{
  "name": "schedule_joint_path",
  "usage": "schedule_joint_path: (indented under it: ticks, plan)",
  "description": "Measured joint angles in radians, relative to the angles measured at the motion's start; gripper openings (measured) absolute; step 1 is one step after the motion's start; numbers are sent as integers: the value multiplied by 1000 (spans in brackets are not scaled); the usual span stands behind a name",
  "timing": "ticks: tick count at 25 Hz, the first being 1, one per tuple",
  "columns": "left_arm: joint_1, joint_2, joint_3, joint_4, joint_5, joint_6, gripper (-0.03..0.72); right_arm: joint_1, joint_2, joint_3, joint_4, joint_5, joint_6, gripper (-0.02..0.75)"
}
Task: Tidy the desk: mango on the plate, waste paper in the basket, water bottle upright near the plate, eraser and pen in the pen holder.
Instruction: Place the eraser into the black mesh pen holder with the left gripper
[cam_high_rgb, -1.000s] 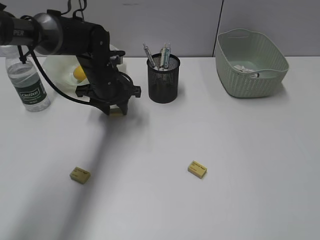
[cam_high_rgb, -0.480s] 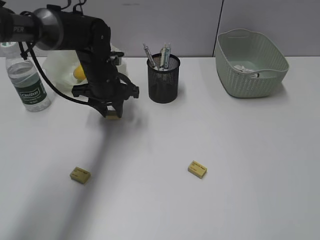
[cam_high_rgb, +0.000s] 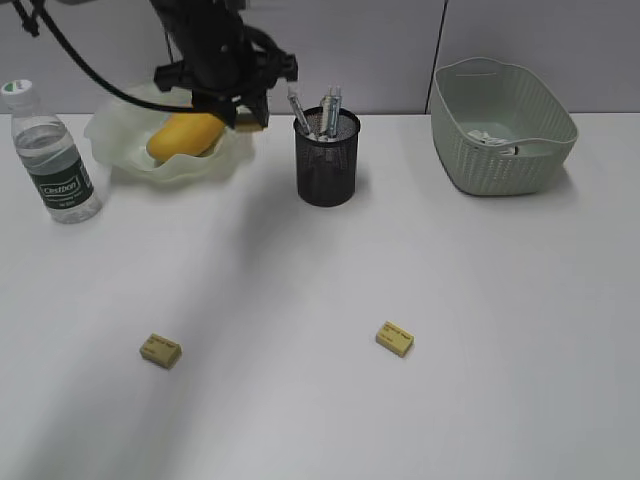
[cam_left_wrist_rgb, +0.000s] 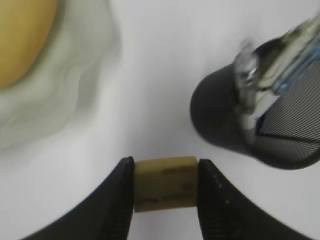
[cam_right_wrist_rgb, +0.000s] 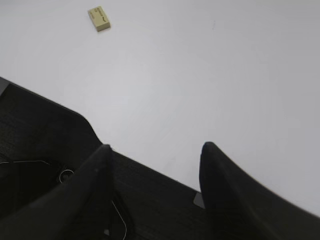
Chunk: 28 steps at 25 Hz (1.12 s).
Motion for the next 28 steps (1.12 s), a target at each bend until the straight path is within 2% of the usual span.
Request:
schedule_joint_path:
  ticks: [4,12,18,28]
  plan:
    - [-28,-1,-78,-11,-51,0,298,0,0,0,-1,0,0,438]
    - [-82,11,-89,-25,-209,0,298,0,0,0,-3,0,0,438]
    - [-87,53,-89,-67,-260,0,296,0,0,0,-3,0,0,438]
    - [-88,73,-89,-70,-274,0,316,0,0,0,-4,0,0,438]
